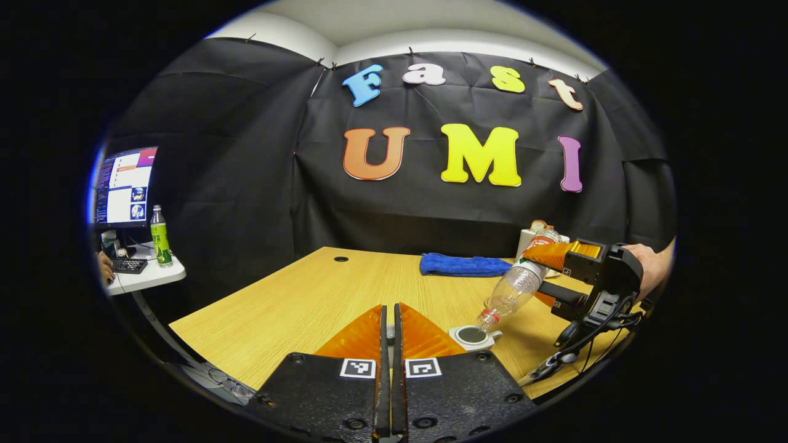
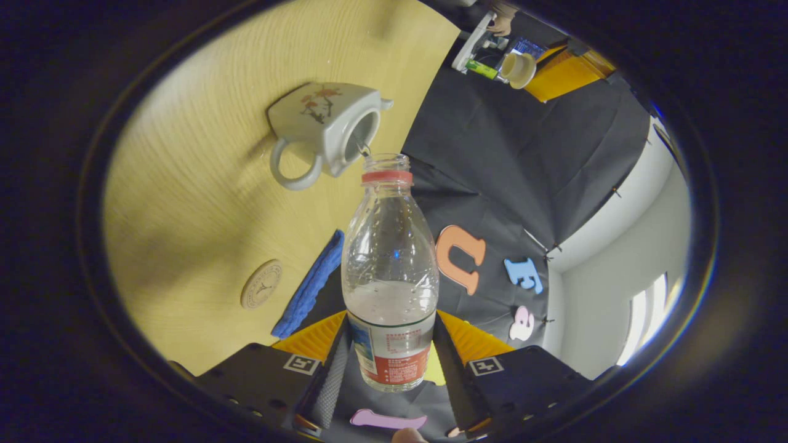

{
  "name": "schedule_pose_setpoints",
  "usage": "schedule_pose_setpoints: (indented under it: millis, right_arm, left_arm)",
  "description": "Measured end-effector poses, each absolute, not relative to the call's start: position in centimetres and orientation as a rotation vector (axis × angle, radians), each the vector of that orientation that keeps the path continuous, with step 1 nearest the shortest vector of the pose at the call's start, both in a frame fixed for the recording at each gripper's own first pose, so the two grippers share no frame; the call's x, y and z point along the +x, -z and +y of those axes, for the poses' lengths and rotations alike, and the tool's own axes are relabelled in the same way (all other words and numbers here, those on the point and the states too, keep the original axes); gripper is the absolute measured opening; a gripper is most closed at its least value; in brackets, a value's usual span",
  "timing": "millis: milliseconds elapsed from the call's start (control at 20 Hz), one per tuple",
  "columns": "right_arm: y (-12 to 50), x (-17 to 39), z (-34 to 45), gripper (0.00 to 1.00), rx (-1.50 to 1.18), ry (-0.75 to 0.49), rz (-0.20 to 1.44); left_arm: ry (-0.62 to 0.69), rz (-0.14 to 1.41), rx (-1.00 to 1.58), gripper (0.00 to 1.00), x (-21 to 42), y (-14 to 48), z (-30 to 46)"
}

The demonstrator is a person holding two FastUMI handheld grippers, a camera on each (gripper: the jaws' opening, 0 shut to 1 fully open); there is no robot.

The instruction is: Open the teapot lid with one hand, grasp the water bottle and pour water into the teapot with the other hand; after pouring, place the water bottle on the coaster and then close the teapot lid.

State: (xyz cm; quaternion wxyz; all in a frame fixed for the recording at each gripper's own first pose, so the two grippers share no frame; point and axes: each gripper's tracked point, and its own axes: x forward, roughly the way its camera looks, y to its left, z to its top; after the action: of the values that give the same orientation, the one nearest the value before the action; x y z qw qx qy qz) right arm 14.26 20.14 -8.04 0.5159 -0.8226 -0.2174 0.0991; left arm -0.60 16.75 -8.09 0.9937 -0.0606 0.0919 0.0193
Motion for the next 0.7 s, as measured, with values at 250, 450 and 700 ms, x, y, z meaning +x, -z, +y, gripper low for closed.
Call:
schedule_pose_setpoints:
  millis: [250,450,700]
  right_arm:
    - [7.1,13.7,20.6,0.72,-2.015,-0.218,-0.582]
    - [7.0,13.7,21.0,0.72,-2.024,-0.215,-0.594]
    - [7.2,13.9,21.3,0.73,-1.977,-0.230,-0.572]
  left_arm:
    - [-0.038,0.190,-0.121,0.04,-0.5,8.2,16.9]
    - [-0.040,0.189,-0.126,0.04,-0.5,8.2,17.0]
    - [-0.043,0.188,-0.125,0.04,-0.5,8.2,17.2]
